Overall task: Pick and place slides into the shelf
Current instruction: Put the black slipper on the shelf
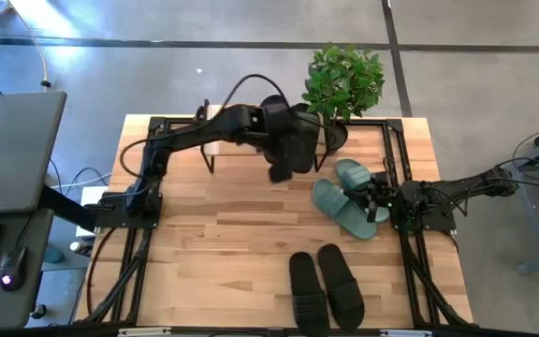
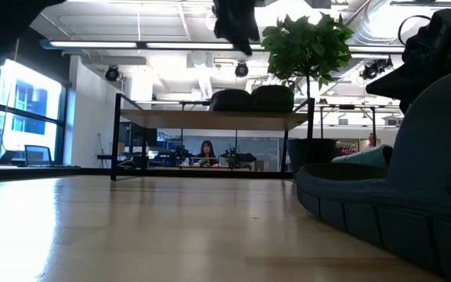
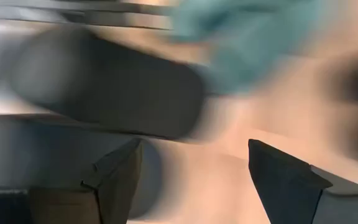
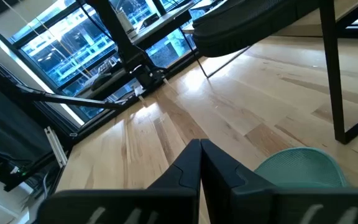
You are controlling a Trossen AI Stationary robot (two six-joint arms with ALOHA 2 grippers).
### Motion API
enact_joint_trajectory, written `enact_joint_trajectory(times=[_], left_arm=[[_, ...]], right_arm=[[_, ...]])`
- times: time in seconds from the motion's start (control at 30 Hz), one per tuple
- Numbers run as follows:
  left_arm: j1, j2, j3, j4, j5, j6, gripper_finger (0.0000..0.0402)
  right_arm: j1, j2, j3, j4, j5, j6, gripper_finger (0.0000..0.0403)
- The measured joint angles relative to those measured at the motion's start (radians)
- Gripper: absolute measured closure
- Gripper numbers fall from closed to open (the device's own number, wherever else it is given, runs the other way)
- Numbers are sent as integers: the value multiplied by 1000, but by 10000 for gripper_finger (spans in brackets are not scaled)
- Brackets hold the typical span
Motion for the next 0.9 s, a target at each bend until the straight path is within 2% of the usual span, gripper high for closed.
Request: enact_joint_trajectory(times=[0.07,0.1,0.17,0.37,0.47,0.6,0.8,0.9], left_arm=[[-12,-17,0,-14,175,-6,126],[-20,-20,0,-15,226,-7,126],[-44,-19,0,-14,240,0,126],[-149,15,-45,21,17,66,127],[-199,48,-73,105,-101,77,145],[-223,93,-108,190,-146,101,197],[-212,169,-110,203,-159,102,287],[-195,200,-110,197,-205,94,325]], right_arm=[[0,0,0,0,0,0,403],[0,0,0,0,0,0,403],[0,0,0,0,0,-1,403],[0,1,1,-12,0,-1,403],[0,1,1,-19,1,-1,403],[0,5,2,-21,1,-1,403],[0,13,2,-22,0,0,403],[0,16,2,-22,1,1,403]])
